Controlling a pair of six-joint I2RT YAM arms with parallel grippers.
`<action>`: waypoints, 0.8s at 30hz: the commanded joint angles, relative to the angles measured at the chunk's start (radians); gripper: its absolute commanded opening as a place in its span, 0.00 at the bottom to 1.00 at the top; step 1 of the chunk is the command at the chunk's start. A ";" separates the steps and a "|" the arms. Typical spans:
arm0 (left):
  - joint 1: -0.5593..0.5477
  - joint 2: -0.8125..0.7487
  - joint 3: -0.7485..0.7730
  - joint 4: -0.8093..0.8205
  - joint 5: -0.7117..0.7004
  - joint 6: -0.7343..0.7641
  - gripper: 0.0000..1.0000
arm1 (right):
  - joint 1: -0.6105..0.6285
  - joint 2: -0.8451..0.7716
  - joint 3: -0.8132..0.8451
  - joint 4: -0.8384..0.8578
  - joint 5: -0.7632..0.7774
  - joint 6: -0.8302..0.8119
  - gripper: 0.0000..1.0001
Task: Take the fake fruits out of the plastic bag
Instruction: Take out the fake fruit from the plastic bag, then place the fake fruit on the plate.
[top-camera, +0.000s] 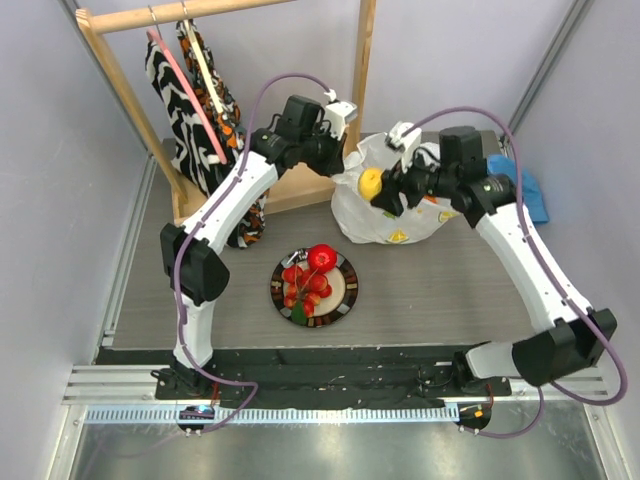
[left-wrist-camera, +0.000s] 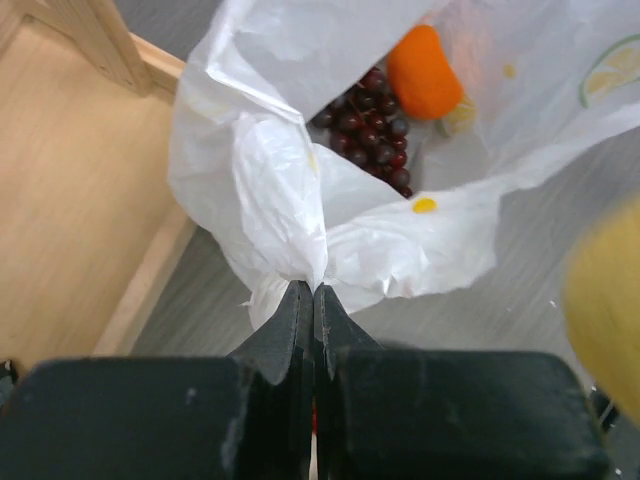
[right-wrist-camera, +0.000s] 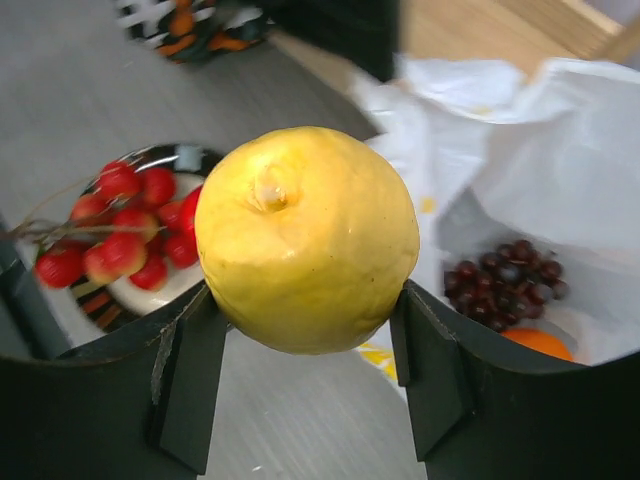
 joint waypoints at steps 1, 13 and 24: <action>-0.001 -0.002 0.048 0.042 -0.070 0.030 0.00 | 0.138 -0.125 -0.125 -0.111 -0.061 -0.130 0.22; 0.002 -0.089 -0.041 0.035 -0.105 0.035 0.00 | 0.425 -0.098 -0.459 -0.010 0.153 -0.480 0.24; 0.002 -0.171 -0.161 0.025 -0.130 0.050 0.00 | 0.457 0.158 -0.450 0.233 0.276 -0.569 0.24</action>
